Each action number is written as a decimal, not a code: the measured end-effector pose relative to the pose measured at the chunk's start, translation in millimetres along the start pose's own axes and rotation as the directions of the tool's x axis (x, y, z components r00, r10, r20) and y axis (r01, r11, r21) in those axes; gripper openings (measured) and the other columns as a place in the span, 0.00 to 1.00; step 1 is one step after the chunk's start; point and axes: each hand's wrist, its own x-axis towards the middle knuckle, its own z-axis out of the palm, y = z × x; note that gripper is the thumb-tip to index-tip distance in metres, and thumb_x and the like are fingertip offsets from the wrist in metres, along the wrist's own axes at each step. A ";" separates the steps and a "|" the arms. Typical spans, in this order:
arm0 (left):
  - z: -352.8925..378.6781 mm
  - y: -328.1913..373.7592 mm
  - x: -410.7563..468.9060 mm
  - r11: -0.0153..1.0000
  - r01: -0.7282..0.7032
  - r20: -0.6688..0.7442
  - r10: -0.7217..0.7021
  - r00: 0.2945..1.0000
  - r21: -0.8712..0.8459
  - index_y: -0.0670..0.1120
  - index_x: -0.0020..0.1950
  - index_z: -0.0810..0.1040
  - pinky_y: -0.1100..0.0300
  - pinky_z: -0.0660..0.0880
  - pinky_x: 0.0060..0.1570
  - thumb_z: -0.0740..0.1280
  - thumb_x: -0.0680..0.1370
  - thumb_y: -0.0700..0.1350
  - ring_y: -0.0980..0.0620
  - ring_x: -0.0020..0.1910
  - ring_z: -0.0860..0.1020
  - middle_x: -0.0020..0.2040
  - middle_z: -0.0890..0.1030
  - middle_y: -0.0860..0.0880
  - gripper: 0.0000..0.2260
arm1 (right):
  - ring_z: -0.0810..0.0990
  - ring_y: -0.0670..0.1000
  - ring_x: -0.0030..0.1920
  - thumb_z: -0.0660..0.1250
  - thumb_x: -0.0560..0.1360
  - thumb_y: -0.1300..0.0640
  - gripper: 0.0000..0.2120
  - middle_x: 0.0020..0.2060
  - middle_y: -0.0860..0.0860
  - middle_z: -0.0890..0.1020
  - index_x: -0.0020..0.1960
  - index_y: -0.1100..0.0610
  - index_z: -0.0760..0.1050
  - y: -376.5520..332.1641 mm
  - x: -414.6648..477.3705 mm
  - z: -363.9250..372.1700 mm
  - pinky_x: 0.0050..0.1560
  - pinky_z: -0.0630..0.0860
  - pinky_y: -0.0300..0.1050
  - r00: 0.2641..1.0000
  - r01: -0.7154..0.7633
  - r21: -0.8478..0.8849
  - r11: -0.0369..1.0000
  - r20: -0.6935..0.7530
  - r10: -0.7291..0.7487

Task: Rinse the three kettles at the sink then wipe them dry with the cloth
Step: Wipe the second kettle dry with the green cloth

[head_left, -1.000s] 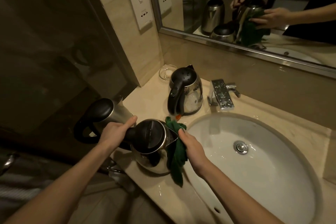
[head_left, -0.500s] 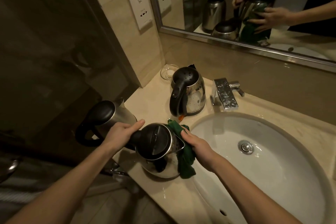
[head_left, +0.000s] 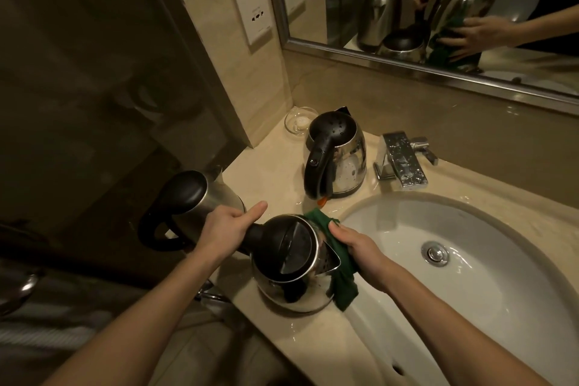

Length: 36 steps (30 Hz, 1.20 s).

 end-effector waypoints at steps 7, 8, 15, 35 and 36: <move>-2.1 -1.4 4.8 0.999 -0.040 0.056 0.039 0.998 0.015 0.41 0.27 0.72 0.54 0.68 0.38 0.62 0.64 0.76 0.49 0.27 0.67 0.26 0.65 0.45 0.36 | 0.79 0.48 0.59 0.60 0.79 0.49 0.13 0.60 0.49 0.79 0.62 0.48 0.74 -27.9 -1.0 12.8 0.60 0.74 0.38 0.971 0.147 -0.081 0.986 0.200 -0.128; -2.4 -2.1 5.8 0.999 -0.048 0.055 0.047 0.997 0.013 0.40 0.27 0.72 0.53 0.68 0.38 0.62 0.64 0.77 0.49 0.27 0.67 0.26 0.66 0.44 0.37 | 0.79 0.47 0.58 0.60 0.78 0.49 0.14 0.60 0.49 0.78 0.63 0.49 0.74 -32.8 -0.7 15.4 0.57 0.74 0.35 0.964 0.168 -0.098 0.981 0.224 -0.143; -3.5 -5.5 6.3 0.997 -0.078 0.046 0.078 0.996 0.004 0.31 0.29 0.71 0.53 0.69 0.39 0.59 0.62 0.81 0.47 0.27 0.68 0.26 0.67 0.43 0.48 | 0.82 0.56 0.48 0.61 0.79 0.46 0.17 0.47 0.58 0.83 0.53 0.58 0.80 -25.7 24.4 9.3 0.58 0.75 0.51 0.996 0.002 -0.195 0.981 0.088 0.016; -0.6 -0.2 1.7 0.999 -0.052 -0.023 0.052 0.998 -0.002 0.41 0.25 0.70 0.51 0.69 0.39 0.64 0.68 0.72 0.47 0.27 0.67 0.25 0.65 0.44 0.34 | 0.82 0.52 0.43 0.58 0.80 0.48 0.19 0.45 0.57 0.83 0.54 0.61 0.80 -23.8 17.1 13.4 0.43 0.78 0.40 0.998 -0.054 -0.169 0.984 0.025 0.059; -0.4 1.0 0.9 0.999 -0.047 -0.027 0.047 0.999 -0.004 0.41 0.25 0.70 0.49 0.70 0.40 0.65 0.71 0.70 0.47 0.28 0.68 0.25 0.66 0.44 0.33 | 0.82 0.51 0.42 0.58 0.81 0.49 0.18 0.45 0.57 0.83 0.55 0.61 0.80 -23.7 14.5 13.7 0.42 0.78 0.39 0.999 -0.035 -0.156 0.987 0.008 0.036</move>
